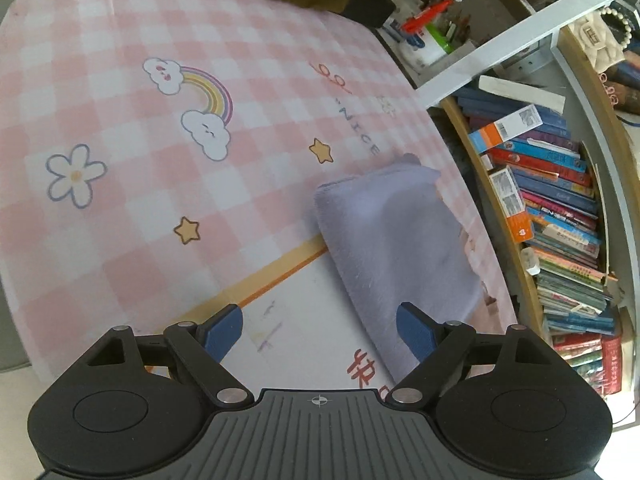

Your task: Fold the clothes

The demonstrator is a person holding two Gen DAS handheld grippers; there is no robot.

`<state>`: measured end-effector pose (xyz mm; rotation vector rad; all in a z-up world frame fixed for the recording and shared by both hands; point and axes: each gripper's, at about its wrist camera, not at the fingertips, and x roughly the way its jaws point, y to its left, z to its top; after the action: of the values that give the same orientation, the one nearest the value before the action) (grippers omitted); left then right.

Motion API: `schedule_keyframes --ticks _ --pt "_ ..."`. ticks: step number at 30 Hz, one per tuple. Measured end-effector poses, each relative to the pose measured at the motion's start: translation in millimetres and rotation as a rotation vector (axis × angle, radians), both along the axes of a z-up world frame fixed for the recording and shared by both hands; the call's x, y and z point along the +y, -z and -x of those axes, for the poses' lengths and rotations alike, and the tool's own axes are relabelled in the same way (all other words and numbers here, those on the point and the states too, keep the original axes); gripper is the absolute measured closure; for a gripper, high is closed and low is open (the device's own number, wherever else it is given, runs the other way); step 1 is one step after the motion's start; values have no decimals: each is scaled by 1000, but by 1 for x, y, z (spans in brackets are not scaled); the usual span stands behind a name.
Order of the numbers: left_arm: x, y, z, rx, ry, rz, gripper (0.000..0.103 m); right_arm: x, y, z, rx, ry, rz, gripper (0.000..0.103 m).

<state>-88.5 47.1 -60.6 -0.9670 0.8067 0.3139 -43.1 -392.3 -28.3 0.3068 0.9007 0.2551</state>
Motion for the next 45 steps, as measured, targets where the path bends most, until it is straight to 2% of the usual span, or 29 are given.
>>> schedule_keyframes --ticks 1,6,16,17,18,21,24,27,28,33,37,45 --pt "1 1 -4 -4 4 1 17 0 0 0 3 7 2 51" --pt "6 3 -19 -23 15 19 17 0 3 -2 21 45 6 60" --pt "15 7 -41 -54 4 74 19 8 7 -5 61 100 -10 64" --pt "15 7 -43 -56 7 77 25 8 8 -6 66 108 -12 65" --pt "15 8 -47 -54 14 81 35 9 9 -6 71 116 -15 66" --pt "14 12 -56 -38 35 99 57 10 11 -6 82 139 -22 67" --pt "13 17 -63 -22 51 112 76 12 11 -6 87 152 -24 70" --pt "16 17 -65 -29 68 107 90 16 10 -7 89 154 -27 71" --pt "17 16 -66 -40 78 102 92 19 10 -8 91 154 -27 71" --pt "29 2 -64 -105 119 54 95 38 11 -11 98 133 -24 71" --pt "52 4 -56 -100 86 42 95 62 10 -13 106 76 -23 71" --pt "89 17 -54 -119 67 95 92 99 7 -10 111 10 -4 70"
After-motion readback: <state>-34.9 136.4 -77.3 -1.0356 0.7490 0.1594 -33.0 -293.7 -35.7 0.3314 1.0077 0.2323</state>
